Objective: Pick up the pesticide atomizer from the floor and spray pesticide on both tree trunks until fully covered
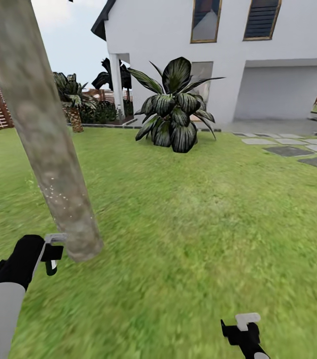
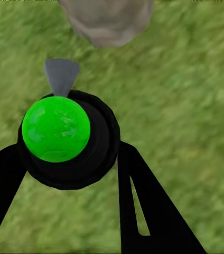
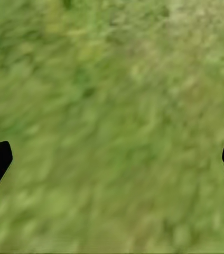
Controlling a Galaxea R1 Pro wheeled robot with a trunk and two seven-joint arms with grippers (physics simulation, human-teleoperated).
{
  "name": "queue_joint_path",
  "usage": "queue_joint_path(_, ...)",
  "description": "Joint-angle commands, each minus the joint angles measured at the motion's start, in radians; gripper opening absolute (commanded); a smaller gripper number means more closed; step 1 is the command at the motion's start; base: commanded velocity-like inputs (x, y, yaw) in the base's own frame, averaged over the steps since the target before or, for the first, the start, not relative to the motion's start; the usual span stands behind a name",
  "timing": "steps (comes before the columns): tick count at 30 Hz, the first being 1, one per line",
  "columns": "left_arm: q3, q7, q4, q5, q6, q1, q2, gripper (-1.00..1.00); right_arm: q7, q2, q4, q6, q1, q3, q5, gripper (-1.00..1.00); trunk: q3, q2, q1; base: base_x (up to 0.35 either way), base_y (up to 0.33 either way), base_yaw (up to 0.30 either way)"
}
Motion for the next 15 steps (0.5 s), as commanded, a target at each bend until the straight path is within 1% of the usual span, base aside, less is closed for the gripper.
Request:
queue_joint_path(1,0.014,-0.008,0.002,-0.011,-0.023,0.005,-0.004,-1.0,-0.007,0.0,0.001,-0.002,0.0,-0.001,0.011,1.0,-0.001,0.0,0.0,0.28,-0.211,0.275)
queue_joint_path(3,0.063,-0.005,0.035,-0.008,-0.079,0.011,-0.012,-1.0,-0.007,0.0,0.001,-0.002,0.0,-0.001,0.011,1.0,-0.001,0.0,0.0,0.28,-0.211,0.269)
queue_joint_path(5,0.082,-0.004,0.081,-0.008,-0.131,0.015,-0.02,-1.0,-0.007,-0.001,0.001,-0.002,0.0,-0.001,0.011,1.0,-0.001,0.0,0.0,0.28,-0.211,0.228)
queue_joint_path(7,0.088,0.007,0.1,-0.008,-0.169,0.018,-0.022,-1.0,-0.007,-0.001,0.001,-0.002,0.0,-0.001,0.011,1.0,-0.001,0.0,0.0,0.265,-0.224,0.096)
queue_joint_path(8,0.089,0.015,0.108,-0.006,-0.178,0.018,-0.023,-1.0,-0.007,-0.001,0.001,-0.002,0.0,-0.001,0.01,1.0,-0.001,0.0,0.0,0.243,-0.244,0.023)
queue_joint_path(10,0.09,0.02,0.113,-0.004,-0.182,0.018,-0.025,-1.0,-0.007,-0.003,0.001,-0.002,0.0,-0.001,0.011,1.0,-0.001,0.0,0.0,0.251,-0.237,0.009)
queue_joint_path(13,0.089,0.022,0.11,-0.006,-0.184,0.019,-0.04,-1.0,-0.008,-0.005,0.001,-0.002,0.0,-0.001,0.011,1.0,-0.001,0.0,0.0,0.278,-0.215,0.001)
queue_joint_path(15,0.089,0.023,0.108,-0.007,-0.184,0.019,-0.043,-1.0,-0.008,-0.005,0.001,-0.002,0.0,-0.001,0.01,1.0,-0.001,0.0,0.0,0.281,-0.211,0.0)
